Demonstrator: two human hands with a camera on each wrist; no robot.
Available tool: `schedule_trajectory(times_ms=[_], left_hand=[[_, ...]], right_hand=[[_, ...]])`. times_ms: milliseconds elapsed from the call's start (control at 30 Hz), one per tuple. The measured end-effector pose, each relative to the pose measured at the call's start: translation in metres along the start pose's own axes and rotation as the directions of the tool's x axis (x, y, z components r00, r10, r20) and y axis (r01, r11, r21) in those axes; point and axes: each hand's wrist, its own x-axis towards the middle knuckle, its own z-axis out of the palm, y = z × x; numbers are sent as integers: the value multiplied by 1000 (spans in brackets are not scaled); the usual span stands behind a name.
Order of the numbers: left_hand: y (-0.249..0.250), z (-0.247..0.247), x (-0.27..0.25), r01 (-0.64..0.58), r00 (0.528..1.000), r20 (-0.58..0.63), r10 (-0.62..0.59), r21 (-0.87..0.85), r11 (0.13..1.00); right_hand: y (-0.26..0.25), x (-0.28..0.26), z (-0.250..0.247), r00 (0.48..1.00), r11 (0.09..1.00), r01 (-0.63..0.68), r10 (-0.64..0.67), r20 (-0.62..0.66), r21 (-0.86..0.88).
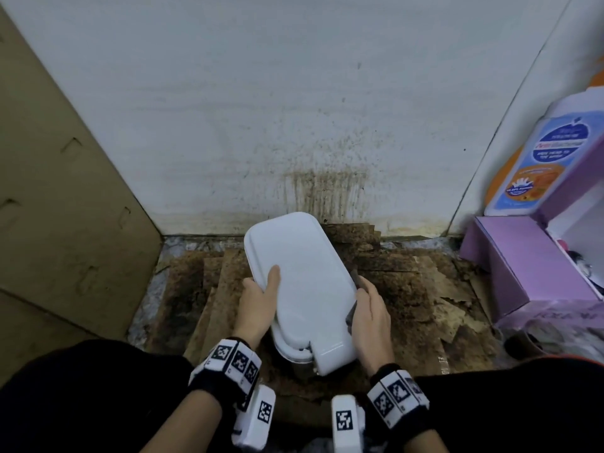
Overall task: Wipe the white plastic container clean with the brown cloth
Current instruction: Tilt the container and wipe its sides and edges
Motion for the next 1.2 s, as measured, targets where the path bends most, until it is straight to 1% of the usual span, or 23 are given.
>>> schedule_trajectory(times_ms=[100,133,200,300,367,533,667,767,867,967,1200], left_hand=[[0,-1,-9,0,1000,-29,3,111,994],[-1,-2,-12,-1,999,-39,6,140,990],[-1,-2,-20,5,999,-39,2,173,985],[-3,1,-32,13,1000,-29,-8,186,982],[-2,3,-37,-1,999,-36,7,167,986],[1,1,-41,-56,998,-33,61,135,989],[8,-2,-36,-116,993,48,112,99,988],[13,-9,-23,-129,986,121,114,124,984],[17,-10,-19,-139,979,174,109,170,976],[17,-9,-19,-140,975,200,101,191,972],[10,-13,-13,-121,970,228,88,134,984]], right_hand=[[-8,13,-11,984,1000,-6,5,180,4],[-11,17,-13,975,1000,-12,9,220,14],[-18,21,-17,965,999,-25,13,261,42],[-21,24,-18,961,999,-6,-8,277,47],[-20,22,-15,964,999,18,-30,264,48],[-9,20,-11,982,997,43,-55,180,69],[0,12,-8,995,996,20,-28,94,85],[5,5,-6,998,994,40,-45,47,103],[8,0,-4,999,996,53,-53,-10,70],[13,-5,-1,999,998,48,-47,-21,38],[14,-8,5,999,998,36,-35,-26,58]])
